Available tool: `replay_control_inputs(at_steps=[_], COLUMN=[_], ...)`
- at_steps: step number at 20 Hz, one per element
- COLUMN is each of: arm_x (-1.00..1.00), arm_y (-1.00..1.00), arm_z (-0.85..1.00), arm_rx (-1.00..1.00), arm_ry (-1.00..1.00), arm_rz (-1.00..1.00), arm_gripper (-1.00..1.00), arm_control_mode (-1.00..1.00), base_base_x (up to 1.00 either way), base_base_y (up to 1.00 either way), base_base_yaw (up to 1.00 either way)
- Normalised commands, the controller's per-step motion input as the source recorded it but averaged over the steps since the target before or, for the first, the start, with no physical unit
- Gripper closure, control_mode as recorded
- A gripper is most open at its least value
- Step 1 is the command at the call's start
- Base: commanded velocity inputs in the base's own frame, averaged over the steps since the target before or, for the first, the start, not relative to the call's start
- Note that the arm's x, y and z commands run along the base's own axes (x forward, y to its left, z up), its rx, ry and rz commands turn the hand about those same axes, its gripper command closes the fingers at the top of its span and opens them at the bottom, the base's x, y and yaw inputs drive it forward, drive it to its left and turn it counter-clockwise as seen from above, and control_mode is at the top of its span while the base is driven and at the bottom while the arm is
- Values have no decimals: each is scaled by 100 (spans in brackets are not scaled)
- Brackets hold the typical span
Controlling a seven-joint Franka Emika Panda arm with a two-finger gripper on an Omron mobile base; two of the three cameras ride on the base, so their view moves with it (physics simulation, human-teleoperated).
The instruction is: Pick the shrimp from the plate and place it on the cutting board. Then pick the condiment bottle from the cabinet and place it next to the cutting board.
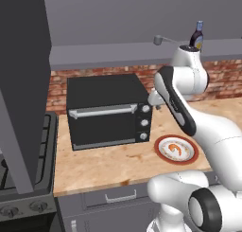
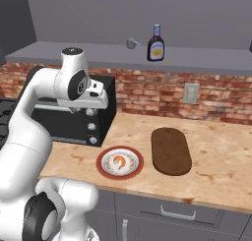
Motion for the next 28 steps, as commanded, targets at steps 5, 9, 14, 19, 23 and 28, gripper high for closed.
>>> replay_control_inputs(at_steps=[5,9,14,19,23,28], arm_x=[-16,-12,-7,-1,0,0], arm_y=[-25,-26,-25,-21,-15,-8], arm_z=[-18,-25,-25,-30,-34,-38], arm_rx=[0,0,0,-2,-4,-3], arm_ry=[0,0,0,0,0,0], arm_rz=[1,0,0,0,0,0], arm_gripper=[-100,-100,-100,-100,-100,-100], arm_control_mode=[-100,-100,-100,-100,-100,-100], base_base_x=[0,0,0,0,0,0], base_base_y=[0,0,0,0,0,0], base_base_yaw=[0,0,0,0,0,0])
